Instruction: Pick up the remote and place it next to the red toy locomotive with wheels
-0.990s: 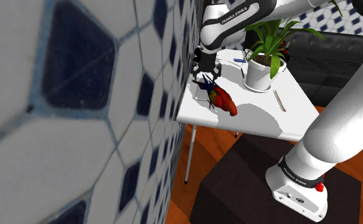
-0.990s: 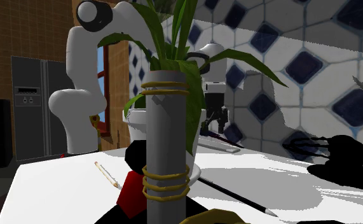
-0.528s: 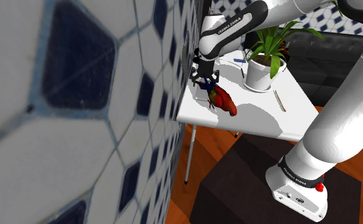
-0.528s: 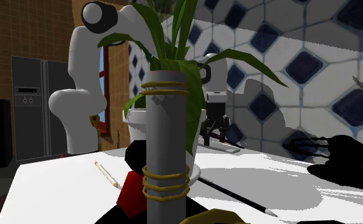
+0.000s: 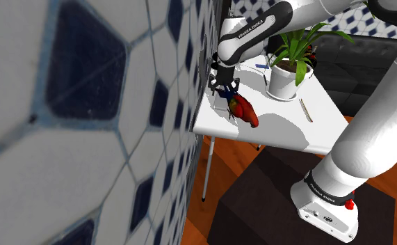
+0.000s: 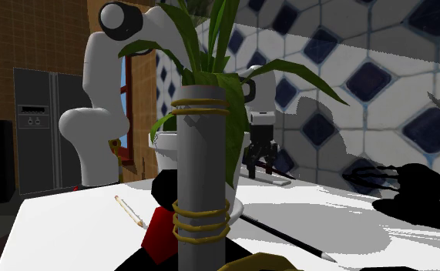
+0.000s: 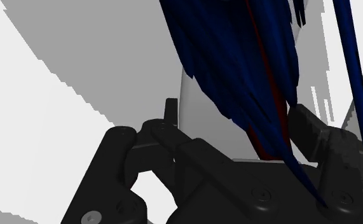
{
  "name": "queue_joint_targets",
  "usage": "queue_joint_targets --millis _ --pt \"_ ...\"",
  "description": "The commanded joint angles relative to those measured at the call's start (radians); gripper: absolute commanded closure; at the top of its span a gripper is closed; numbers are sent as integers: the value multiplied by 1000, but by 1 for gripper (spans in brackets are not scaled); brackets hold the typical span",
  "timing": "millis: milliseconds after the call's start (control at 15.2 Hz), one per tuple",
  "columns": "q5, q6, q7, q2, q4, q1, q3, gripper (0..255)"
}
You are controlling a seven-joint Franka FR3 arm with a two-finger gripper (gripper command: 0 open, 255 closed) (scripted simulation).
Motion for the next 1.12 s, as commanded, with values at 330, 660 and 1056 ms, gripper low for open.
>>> queue_joint_targets --millis 330,660,1056 --pt "0 0 -4 2 -8 -3 -3 255" --pt "1 -29 1 -12 6 0 0 255" --pt "5 -106 -2 -57 38 -1 0 255"
